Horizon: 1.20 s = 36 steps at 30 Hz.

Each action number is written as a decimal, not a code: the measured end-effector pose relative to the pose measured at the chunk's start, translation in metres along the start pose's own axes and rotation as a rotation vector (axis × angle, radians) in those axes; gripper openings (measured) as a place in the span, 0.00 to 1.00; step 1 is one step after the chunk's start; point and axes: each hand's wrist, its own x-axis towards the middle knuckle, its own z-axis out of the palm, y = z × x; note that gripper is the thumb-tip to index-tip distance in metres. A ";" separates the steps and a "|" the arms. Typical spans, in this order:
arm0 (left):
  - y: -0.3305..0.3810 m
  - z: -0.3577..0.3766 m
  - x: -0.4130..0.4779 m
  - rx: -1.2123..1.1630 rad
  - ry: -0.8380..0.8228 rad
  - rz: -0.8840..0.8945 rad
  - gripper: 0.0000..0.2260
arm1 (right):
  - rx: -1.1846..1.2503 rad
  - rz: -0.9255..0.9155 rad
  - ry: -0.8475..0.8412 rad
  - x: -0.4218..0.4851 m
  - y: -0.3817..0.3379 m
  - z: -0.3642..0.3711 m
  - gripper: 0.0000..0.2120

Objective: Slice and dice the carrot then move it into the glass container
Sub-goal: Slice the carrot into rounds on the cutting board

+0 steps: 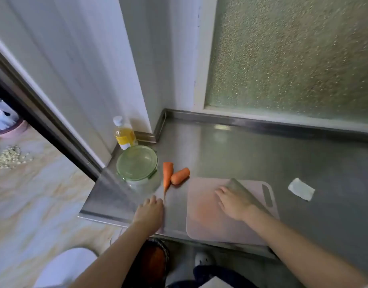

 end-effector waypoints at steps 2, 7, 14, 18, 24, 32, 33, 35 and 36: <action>-0.001 0.007 -0.002 -0.042 0.040 -0.006 0.13 | 0.034 -0.011 -0.053 -0.002 -0.003 0.009 0.23; -0.002 0.029 -0.006 -0.080 0.098 0.017 0.14 | 0.025 0.012 -0.049 -0.009 -0.006 0.034 0.25; 0.019 -0.012 0.042 -0.311 0.176 -0.085 0.20 | 0.046 -0.020 -0.009 -0.015 -0.001 0.042 0.25; 0.042 -0.037 0.068 -0.460 0.171 -0.151 0.28 | 0.071 -0.038 0.006 -0.022 0.001 0.044 0.27; 0.051 -0.034 0.091 -0.463 0.081 -0.279 0.28 | 0.074 -0.099 0.008 -0.032 0.006 0.031 0.28; 0.046 -0.040 0.086 -0.523 0.074 -0.198 0.25 | 0.092 -0.133 -0.012 -0.051 0.021 0.033 0.30; 0.049 -0.040 0.083 -0.527 0.079 -0.176 0.25 | 0.105 -0.129 -0.010 -0.054 0.022 0.035 0.31; 0.060 -0.040 0.074 -0.537 0.112 -0.096 0.25 | 0.121 -0.123 0.001 -0.059 0.022 0.037 0.31; 0.068 -0.039 0.069 -0.537 0.130 -0.038 0.25 | 0.123 -0.121 0.005 -0.062 0.022 0.037 0.31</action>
